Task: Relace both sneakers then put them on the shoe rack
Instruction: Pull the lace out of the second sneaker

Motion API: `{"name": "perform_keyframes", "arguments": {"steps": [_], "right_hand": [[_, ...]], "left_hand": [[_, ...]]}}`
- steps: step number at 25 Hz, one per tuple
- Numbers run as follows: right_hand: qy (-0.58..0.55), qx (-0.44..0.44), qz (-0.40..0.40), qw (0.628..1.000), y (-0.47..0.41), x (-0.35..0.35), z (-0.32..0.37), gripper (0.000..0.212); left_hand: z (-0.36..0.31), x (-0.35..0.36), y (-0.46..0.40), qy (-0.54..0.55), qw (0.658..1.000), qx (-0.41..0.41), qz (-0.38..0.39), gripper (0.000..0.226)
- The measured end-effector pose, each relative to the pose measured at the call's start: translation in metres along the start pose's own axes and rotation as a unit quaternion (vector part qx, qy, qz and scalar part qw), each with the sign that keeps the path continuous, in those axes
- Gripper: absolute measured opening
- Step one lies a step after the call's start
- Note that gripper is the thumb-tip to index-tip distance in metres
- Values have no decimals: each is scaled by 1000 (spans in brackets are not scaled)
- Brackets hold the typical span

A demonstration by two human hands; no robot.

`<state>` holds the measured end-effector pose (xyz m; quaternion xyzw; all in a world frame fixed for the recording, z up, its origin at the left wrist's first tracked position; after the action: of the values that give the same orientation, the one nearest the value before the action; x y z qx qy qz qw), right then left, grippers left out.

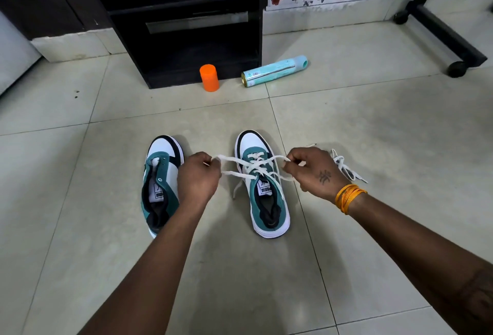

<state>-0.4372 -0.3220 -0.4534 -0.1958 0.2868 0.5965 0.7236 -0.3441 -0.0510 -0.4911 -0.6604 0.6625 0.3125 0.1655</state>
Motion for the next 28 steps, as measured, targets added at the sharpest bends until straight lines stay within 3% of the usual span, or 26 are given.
{"name": "perform_keyframes", "arguments": {"steps": [1,2,4,6,9,11,13,15,17,20,22,24,28], "right_hand": [[28,-7,20,999,2,2,1,7],[66,-24,42,997,3,4,6,12],[125,-67,88,986,4,14,20,50],[147,-97,105,979,3,25,39,63],[220,-152,104,958,-1,41,52,46],[208,-148,93,962,0,43,48,35],[102,-102,57,988,-3,36,36,18],[-72,16,57,996,-5,34,16,12],[-191,117,57,973,-1,30,-2,17],[-139,122,95,978,2,21,-11,28],[-43,49,132,989,3,24,-1,24],[-17,-12,103,994,-1,24,11,16],[-202,91,27,975,-3,7,-3,23]], "left_hand": [[-5,2,4,-84,996,39,13,17],[-17,9,11,-155,983,98,33,33],[-43,29,29,-175,956,218,89,57],[-65,40,40,-139,942,287,104,58],[-68,45,40,-146,938,306,79,37],[-59,42,36,-115,949,286,64,27],[-48,43,33,-65,962,254,69,22],[-41,42,32,-45,968,237,68,18],[-34,37,31,8,977,198,75,15],[-15,23,20,73,990,103,54,5],[-5,24,13,125,989,38,63,2],[-2,29,16,189,978,-16,91,12],[-2,27,14,235,963,-41,128,14]]}}
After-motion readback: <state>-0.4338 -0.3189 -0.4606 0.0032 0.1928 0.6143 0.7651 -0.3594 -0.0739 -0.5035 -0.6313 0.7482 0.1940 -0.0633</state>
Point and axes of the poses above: each hand's wrist, its own y-axis away from the middle knuckle, its own x-axis out of the palm, z = x × y, the point moved 9 cm from there along -y, towards the middle knuckle
